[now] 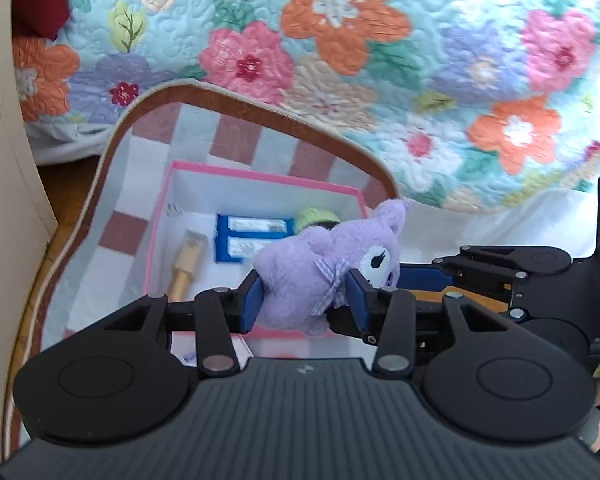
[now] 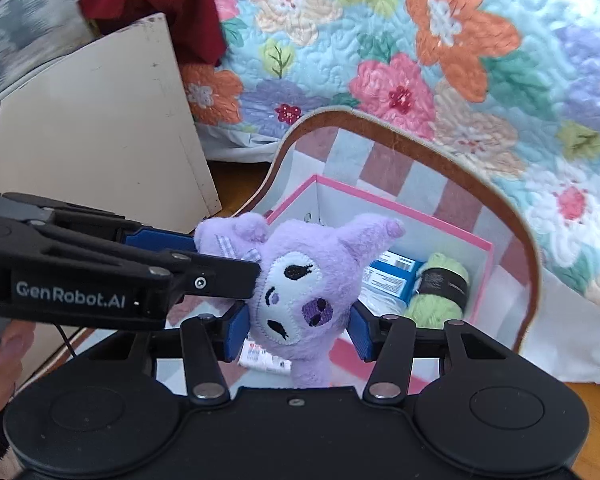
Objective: Organize objects
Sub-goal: 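Carry the plush into the pink box and lower it beside the bottle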
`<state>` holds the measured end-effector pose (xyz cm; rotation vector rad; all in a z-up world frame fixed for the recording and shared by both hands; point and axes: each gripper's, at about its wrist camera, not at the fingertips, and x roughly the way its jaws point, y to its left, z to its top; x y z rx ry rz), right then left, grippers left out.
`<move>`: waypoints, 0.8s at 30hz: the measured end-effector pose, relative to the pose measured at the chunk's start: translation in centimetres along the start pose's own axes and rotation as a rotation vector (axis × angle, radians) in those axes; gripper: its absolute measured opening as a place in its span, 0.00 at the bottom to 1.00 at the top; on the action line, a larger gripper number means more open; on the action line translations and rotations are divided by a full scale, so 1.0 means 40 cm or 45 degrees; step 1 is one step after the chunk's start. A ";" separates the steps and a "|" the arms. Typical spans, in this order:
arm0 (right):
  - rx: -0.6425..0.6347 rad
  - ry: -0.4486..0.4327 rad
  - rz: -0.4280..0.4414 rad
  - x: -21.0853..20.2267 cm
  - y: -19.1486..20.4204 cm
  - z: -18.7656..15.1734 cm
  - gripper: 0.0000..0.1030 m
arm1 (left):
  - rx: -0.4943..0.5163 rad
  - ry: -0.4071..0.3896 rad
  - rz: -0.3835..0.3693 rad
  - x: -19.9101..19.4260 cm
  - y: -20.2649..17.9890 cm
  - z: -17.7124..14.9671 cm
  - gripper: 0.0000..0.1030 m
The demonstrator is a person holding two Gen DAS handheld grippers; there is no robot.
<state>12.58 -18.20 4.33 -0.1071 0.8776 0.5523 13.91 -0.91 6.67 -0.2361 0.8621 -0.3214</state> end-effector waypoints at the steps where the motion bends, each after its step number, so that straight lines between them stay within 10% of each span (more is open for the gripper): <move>1: 0.009 0.005 0.011 0.022 -0.012 0.014 0.55 | 0.000 0.007 0.018 0.026 0.003 0.011 0.41; 11: 0.302 0.041 0.057 0.281 -0.159 -0.024 0.55 | -0.064 0.118 0.105 0.301 0.063 0.009 0.41; 24: 0.424 0.159 0.223 0.500 -0.159 -0.046 0.55 | -0.053 0.269 0.405 0.401 0.147 0.004 0.41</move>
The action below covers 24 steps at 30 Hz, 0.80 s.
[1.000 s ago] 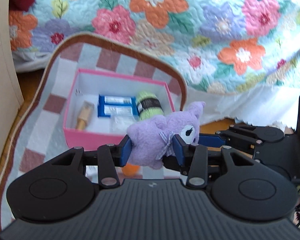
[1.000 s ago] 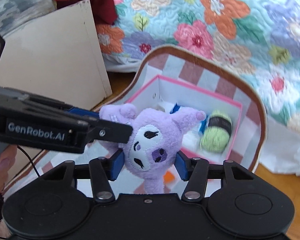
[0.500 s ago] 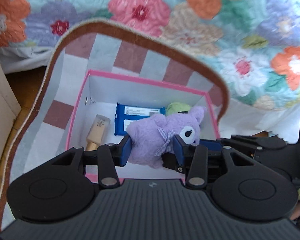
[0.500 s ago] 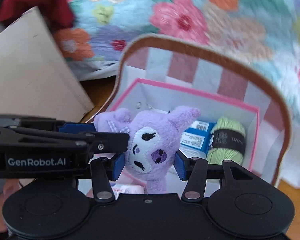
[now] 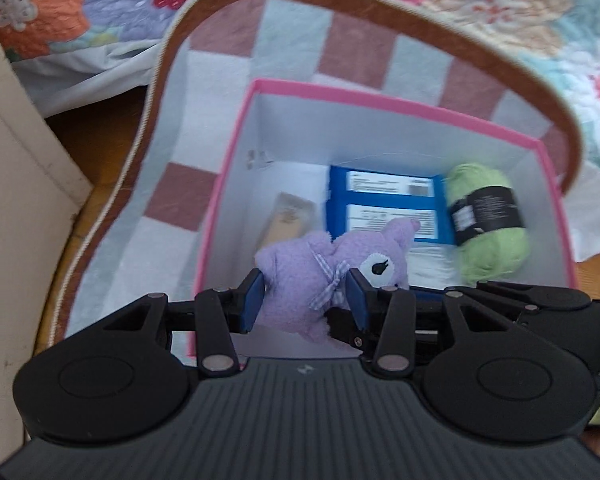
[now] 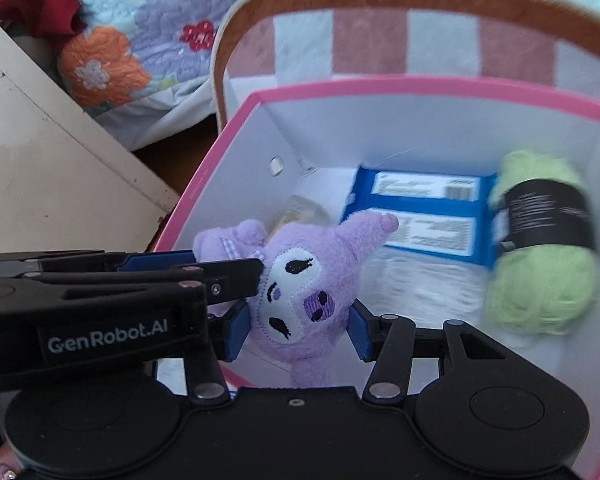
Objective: Organize objects
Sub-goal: 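Carry the plush into the pink box and lower it beside the bottle, then open the left gripper and withdraw it from the pink box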
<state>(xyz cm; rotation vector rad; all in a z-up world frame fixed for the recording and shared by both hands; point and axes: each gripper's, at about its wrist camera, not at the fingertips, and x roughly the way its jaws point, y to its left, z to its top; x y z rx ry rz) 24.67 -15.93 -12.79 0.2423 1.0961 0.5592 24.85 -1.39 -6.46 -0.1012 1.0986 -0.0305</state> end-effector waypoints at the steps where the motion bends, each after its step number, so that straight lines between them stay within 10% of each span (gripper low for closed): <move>1: 0.007 0.005 0.010 0.011 0.001 0.003 0.55 | 0.012 0.001 0.014 0.005 0.000 0.003 0.41; 11: 0.022 -0.032 0.050 -0.031 -0.029 -0.009 0.59 | 0.009 -0.006 0.004 -0.004 0.000 -0.009 0.45; 15: 0.001 -0.059 0.008 -0.065 -0.039 -0.022 0.40 | -0.006 -0.010 -0.046 -0.031 -0.008 -0.030 0.45; 24: -0.137 -0.118 0.011 -0.261 0.019 -0.110 0.41 | 0.093 -0.031 -0.112 -0.215 -0.016 -0.103 0.50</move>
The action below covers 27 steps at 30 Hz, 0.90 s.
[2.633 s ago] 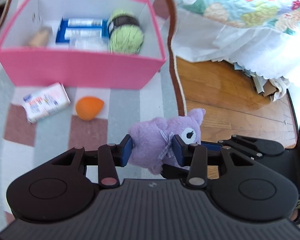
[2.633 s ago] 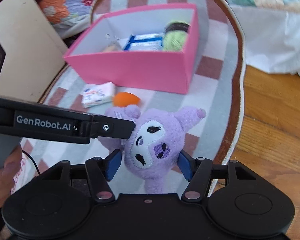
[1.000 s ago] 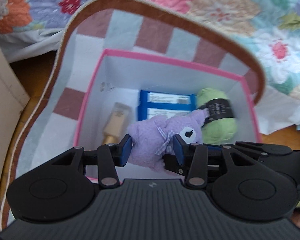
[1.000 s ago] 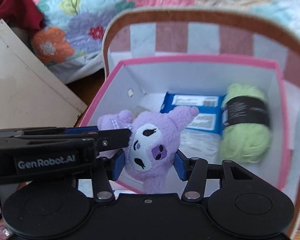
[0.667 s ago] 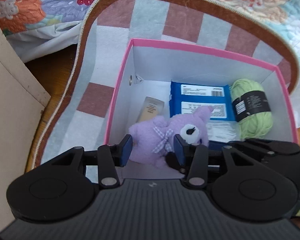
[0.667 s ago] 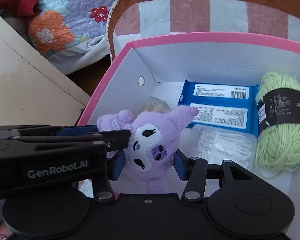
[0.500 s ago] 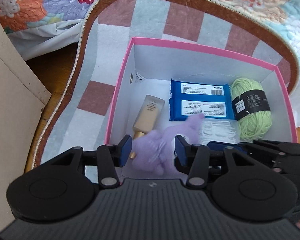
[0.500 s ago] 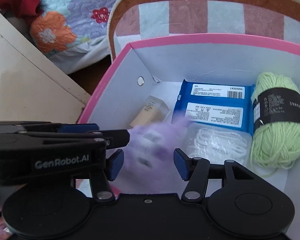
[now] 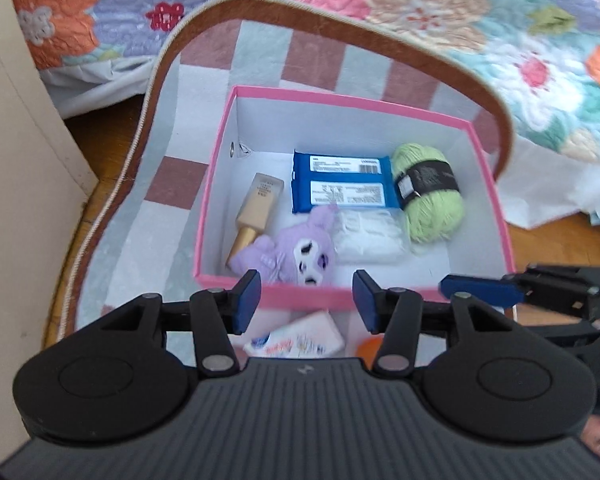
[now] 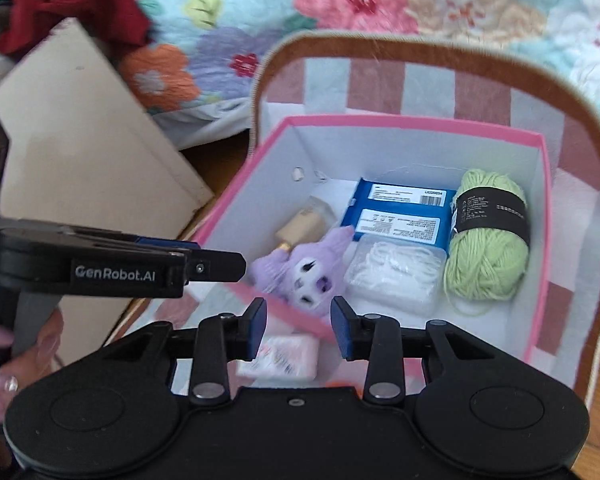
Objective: Organize objects
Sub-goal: 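Open the left gripper and withdraw it from the pink box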
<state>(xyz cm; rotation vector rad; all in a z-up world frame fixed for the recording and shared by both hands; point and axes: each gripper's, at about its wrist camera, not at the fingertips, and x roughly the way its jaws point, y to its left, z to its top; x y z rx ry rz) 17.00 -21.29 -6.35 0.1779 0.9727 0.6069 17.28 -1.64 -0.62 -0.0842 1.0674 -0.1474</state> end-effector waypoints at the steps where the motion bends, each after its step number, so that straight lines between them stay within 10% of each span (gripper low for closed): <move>1: -0.016 -0.007 0.006 -0.024 0.011 -0.007 0.41 | 0.014 0.005 0.002 -0.023 -0.001 -0.010 0.51; 13: -0.199 -0.079 0.005 -0.215 0.102 -0.165 0.53 | 0.072 0.004 -0.069 -0.183 -0.026 -0.150 0.60; 27: -0.279 -0.020 -0.038 -0.158 0.074 -0.328 0.65 | 0.068 -0.026 -0.220 -0.053 -0.092 -0.226 0.60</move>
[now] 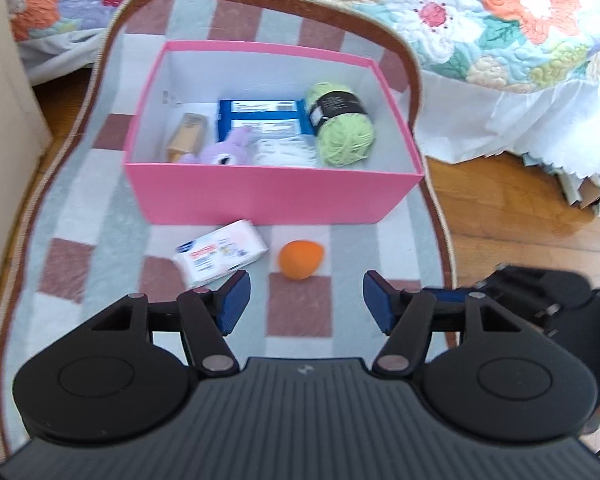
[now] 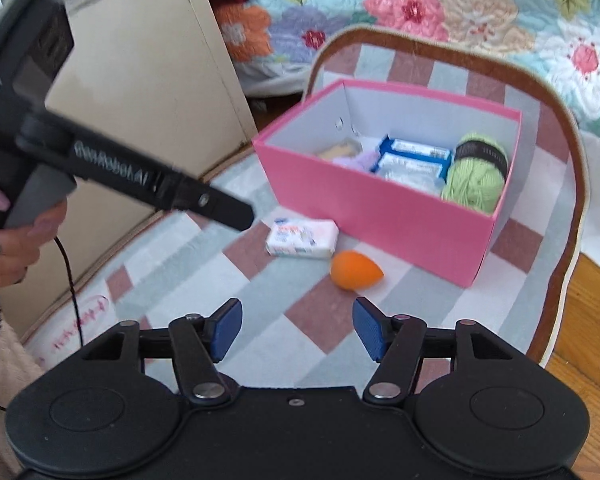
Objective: Organize objects
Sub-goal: 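Open the left gripper and withdraw it from the pink box, then move the left gripper down over the orange sponge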
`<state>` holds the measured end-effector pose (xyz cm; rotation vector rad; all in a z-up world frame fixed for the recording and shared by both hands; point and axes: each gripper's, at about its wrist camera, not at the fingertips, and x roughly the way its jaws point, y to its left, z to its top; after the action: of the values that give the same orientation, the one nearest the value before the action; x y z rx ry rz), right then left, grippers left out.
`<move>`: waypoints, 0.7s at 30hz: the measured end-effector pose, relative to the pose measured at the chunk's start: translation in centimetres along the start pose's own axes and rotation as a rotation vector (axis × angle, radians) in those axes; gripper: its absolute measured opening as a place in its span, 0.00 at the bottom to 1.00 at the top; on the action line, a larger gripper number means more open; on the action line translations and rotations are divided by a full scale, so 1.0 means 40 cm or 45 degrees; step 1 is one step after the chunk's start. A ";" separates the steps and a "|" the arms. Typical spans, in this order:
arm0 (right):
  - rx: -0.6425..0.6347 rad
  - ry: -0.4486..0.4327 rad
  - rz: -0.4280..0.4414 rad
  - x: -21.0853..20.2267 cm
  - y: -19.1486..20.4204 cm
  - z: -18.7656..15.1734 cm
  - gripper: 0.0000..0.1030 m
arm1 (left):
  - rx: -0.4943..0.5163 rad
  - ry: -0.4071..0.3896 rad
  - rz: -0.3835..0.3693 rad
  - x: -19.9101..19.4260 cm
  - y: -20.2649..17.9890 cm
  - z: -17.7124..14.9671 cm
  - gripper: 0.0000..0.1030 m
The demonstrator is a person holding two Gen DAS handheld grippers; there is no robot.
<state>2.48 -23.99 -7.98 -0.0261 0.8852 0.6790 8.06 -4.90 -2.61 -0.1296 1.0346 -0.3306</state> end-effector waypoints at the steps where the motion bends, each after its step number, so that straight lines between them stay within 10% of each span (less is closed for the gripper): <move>1: -0.004 0.001 -0.010 0.015 -0.001 -0.007 0.65 | -0.002 -0.012 -0.019 0.017 -0.001 -0.004 0.60; 21: -0.251 0.016 -0.205 0.304 -0.067 -0.032 0.64 | -0.081 -0.045 -0.071 0.293 0.066 -0.051 0.55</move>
<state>8.40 -19.97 -18.23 -0.2752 0.8159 0.6137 12.31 -6.18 -13.95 -0.2210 1.0085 -0.3448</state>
